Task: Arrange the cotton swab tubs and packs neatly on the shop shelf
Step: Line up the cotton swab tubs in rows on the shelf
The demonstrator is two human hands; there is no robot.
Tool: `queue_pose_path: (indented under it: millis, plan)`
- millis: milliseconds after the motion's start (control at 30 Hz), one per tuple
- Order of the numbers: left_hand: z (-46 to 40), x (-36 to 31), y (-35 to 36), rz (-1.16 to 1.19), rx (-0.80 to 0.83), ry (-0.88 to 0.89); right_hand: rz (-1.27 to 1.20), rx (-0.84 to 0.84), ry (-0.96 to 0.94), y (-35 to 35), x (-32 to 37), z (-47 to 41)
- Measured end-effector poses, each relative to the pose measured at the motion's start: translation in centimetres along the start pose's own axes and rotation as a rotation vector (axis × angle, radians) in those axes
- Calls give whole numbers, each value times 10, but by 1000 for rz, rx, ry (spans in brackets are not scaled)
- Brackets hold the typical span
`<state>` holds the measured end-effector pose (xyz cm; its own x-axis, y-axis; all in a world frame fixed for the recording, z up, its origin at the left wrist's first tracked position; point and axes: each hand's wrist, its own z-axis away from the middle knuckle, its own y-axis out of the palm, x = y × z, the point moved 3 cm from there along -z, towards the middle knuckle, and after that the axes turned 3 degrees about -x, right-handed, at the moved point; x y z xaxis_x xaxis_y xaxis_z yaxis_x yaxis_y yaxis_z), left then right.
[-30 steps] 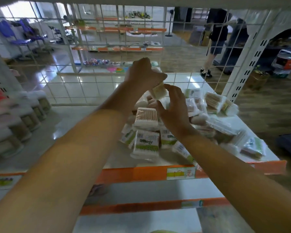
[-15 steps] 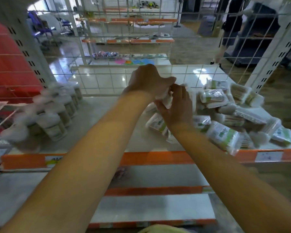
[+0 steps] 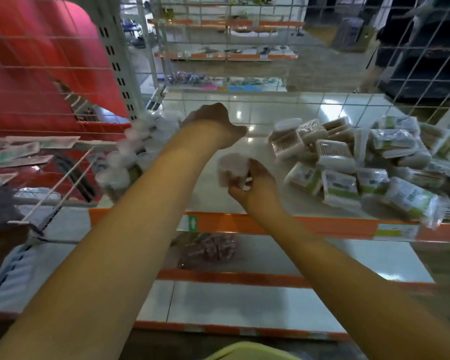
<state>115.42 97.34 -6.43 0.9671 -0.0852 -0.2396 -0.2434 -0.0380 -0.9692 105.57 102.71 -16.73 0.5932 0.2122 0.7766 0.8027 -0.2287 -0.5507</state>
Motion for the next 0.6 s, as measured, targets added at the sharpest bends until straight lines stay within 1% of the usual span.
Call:
queue_pose_path:
  millis: [133,200,367,600]
  plan:
    - [2,41,-7,57,57,6,-9,83,-31,38,21,12]
    - [5,61,-11,54,71,3,-21,122,-16,54,26,16]
    - [12,98,-27,51,41,-12,-34,170,-64,82,44,20]
    - [18,117,-32,58,-42,51,-83,179,-50,106,57,15]
